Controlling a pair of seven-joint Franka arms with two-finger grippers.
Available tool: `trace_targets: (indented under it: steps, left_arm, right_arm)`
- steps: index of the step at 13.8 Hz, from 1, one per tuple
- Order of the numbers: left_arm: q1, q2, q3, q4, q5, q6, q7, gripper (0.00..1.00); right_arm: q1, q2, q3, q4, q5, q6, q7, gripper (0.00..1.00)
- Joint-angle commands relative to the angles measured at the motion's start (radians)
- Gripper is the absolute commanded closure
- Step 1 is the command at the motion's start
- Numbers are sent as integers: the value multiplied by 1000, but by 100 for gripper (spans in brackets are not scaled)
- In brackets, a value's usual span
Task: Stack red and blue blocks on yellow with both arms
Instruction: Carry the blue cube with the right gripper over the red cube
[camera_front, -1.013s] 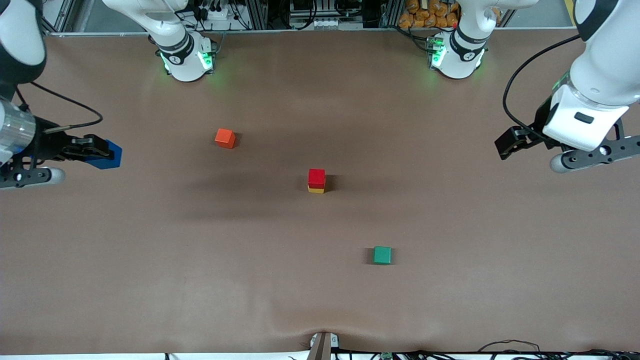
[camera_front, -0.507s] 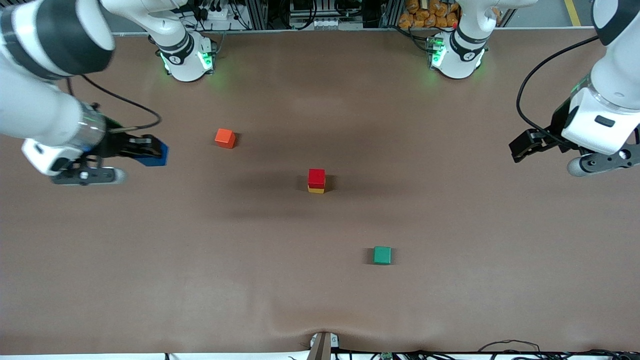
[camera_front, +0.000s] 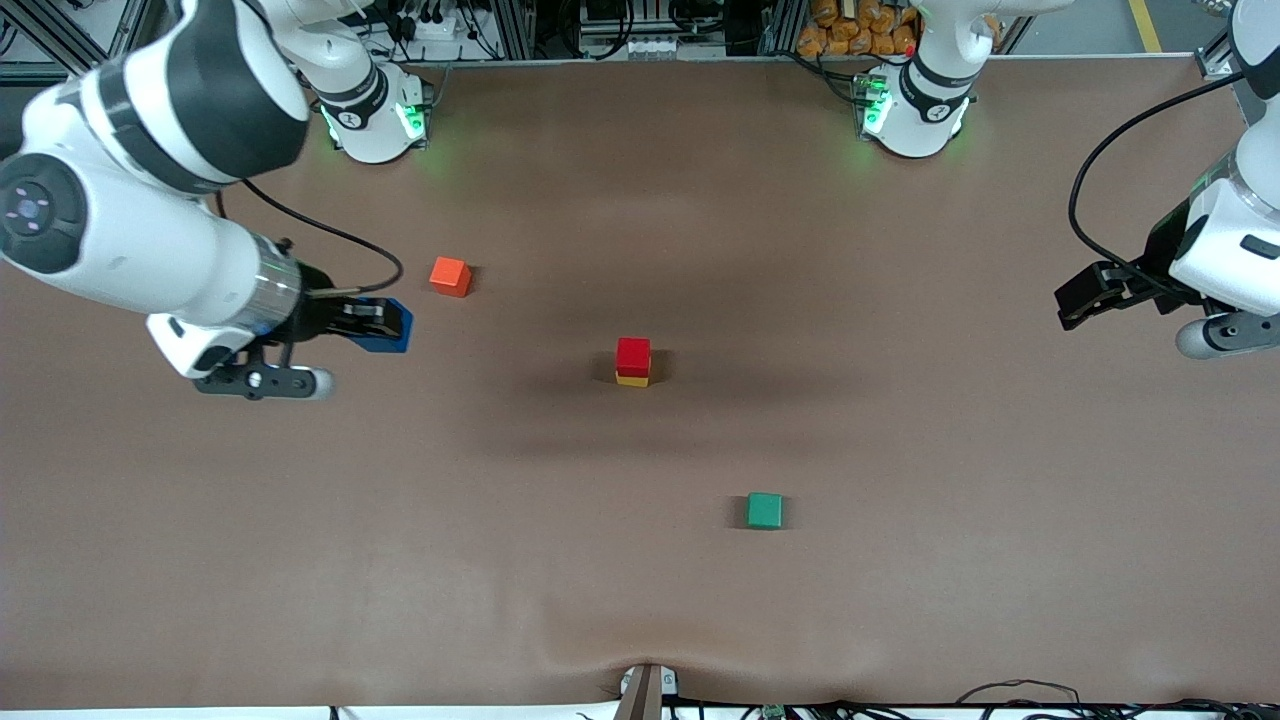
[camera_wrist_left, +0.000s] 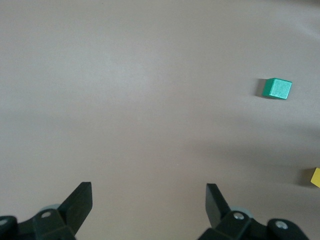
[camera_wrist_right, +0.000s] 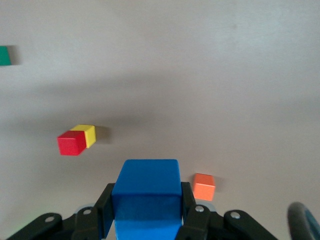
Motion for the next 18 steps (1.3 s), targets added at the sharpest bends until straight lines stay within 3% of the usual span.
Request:
trace_targets:
  steps: [1, 11, 18]
  left_arm:
    - [9, -8, -4, -5, 11, 7, 14, 0]
    - [22, 4, -8, -41, -7, 5, 120, 0]
    - [25, -59, -15, -119, -21, 7, 161, 0]
  right_arm:
    - [60, 112, -9, 151, 16, -5, 99, 100]
    - [211, 249, -9, 190, 51, 164, 274, 100]
    - [301, 332, -10, 185, 51, 196, 336, 100]
